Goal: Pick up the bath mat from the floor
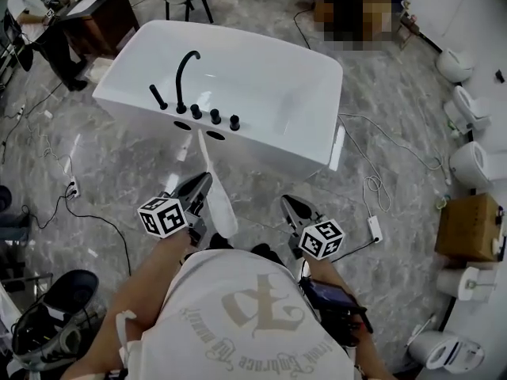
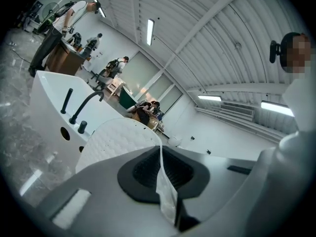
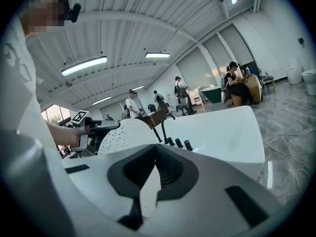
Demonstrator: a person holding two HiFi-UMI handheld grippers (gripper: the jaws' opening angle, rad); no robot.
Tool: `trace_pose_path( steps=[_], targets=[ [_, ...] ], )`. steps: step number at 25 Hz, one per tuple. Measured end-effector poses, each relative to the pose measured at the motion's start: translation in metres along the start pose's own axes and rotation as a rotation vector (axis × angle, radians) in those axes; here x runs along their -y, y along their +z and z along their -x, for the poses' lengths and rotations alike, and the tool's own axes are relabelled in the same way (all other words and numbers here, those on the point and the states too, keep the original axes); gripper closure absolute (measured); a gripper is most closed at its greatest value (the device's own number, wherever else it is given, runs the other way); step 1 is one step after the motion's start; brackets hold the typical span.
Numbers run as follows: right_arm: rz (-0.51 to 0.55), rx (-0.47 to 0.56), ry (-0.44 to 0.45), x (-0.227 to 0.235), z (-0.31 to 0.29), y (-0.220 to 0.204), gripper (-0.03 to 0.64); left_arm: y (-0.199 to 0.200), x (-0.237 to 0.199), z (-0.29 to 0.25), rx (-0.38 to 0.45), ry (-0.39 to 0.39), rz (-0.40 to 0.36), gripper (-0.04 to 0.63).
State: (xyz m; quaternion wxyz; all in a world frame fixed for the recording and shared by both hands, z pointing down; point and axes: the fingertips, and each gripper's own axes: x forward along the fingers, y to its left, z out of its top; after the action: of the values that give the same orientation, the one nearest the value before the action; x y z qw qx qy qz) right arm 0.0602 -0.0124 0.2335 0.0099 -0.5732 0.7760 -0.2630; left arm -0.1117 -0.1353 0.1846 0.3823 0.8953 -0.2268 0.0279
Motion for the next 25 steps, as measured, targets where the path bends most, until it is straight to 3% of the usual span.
trace_pose_path(
  steps=[7, 25],
  targets=[
    [0.031, 0.015, 0.008, -0.014, 0.006, 0.004, 0.611, 0.002, 0.009, 0.016, 0.006, -0.021, -0.017, 0.581],
    [0.032, 0.012, 0.009, -0.029, 0.005, -0.007, 0.611, -0.031, 0.009, 0.014, -0.084, -0.029, -0.028, 0.581]
  ],
)
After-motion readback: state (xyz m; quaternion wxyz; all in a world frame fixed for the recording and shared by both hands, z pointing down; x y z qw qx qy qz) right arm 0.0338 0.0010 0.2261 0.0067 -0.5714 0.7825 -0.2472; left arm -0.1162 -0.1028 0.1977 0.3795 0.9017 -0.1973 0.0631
